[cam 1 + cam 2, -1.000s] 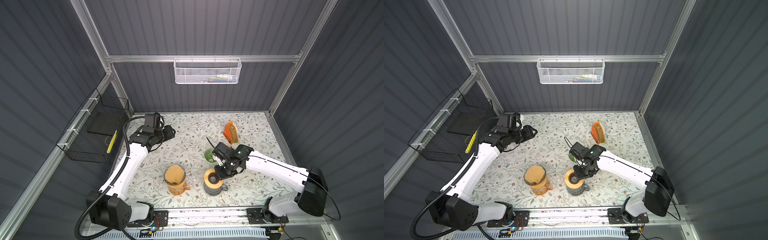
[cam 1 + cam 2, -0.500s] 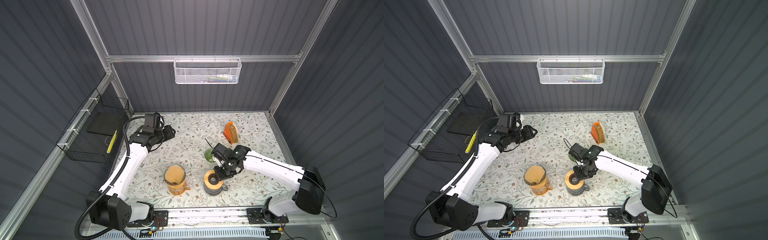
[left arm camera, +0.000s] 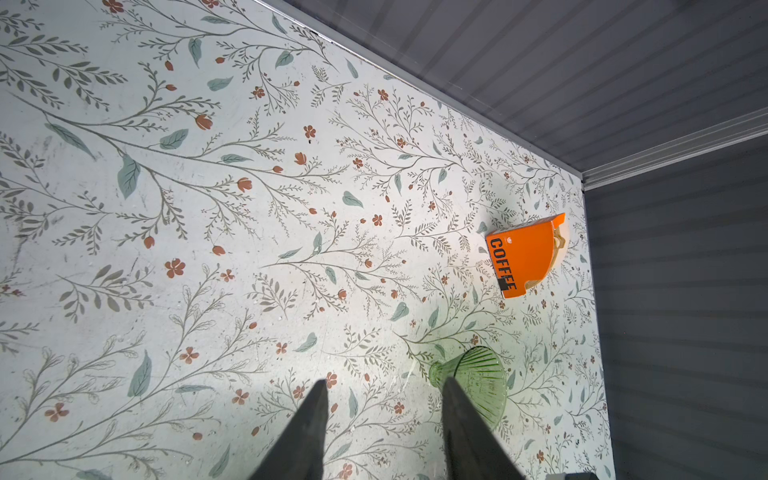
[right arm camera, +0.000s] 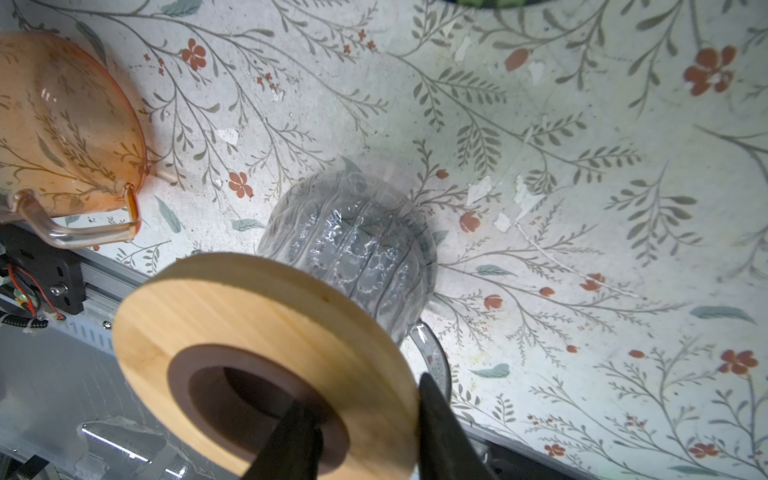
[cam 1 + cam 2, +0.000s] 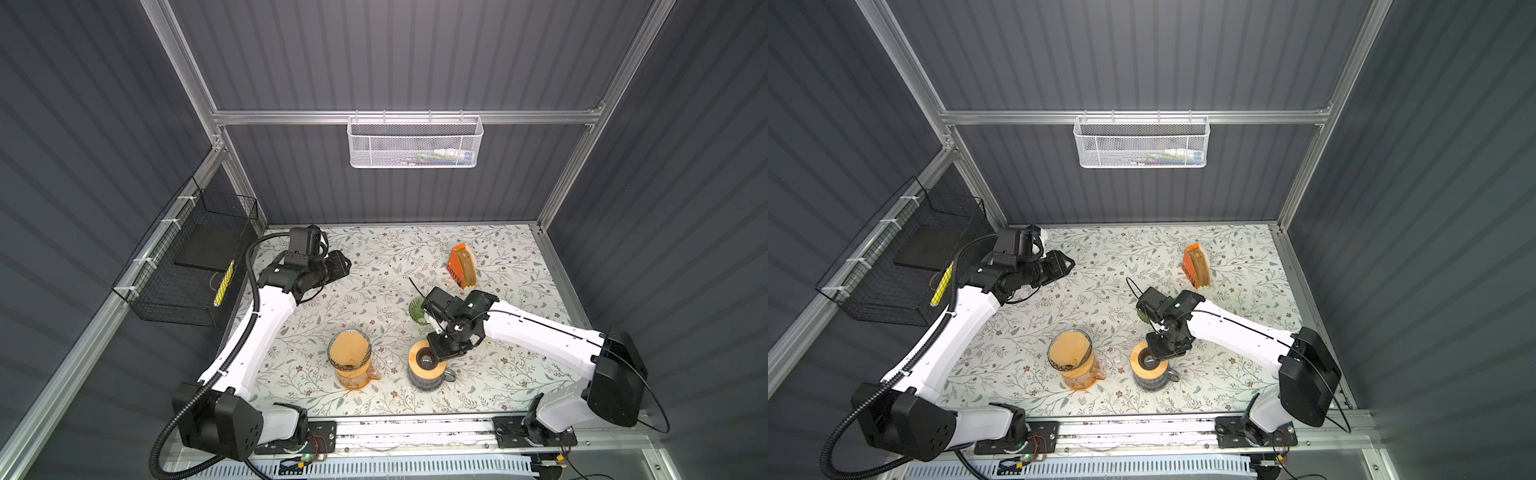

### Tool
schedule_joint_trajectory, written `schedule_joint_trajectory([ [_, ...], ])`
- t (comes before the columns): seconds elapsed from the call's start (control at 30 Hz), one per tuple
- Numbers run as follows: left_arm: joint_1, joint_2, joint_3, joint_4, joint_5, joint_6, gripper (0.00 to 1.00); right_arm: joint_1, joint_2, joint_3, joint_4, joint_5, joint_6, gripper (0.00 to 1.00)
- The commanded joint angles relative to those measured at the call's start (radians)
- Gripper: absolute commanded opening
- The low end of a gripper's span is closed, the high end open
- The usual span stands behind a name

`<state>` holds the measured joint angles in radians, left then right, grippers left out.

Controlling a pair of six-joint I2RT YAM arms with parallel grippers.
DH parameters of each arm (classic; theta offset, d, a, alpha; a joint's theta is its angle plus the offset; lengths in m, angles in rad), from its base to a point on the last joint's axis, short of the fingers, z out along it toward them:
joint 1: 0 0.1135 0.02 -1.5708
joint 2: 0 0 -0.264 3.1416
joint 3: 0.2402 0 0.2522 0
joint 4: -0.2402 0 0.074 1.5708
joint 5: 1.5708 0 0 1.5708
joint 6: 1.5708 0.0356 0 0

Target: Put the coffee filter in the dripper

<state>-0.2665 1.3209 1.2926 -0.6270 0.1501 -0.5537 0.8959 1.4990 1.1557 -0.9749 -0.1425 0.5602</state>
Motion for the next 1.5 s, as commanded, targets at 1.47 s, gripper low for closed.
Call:
schedule_joint_trajectory([
  [1.47,0.007,0.074,0.024,-0.025,0.094,0.004,0.41,0.003,-0.084,0.168,-0.060,0.218,0.031,0.50],
])
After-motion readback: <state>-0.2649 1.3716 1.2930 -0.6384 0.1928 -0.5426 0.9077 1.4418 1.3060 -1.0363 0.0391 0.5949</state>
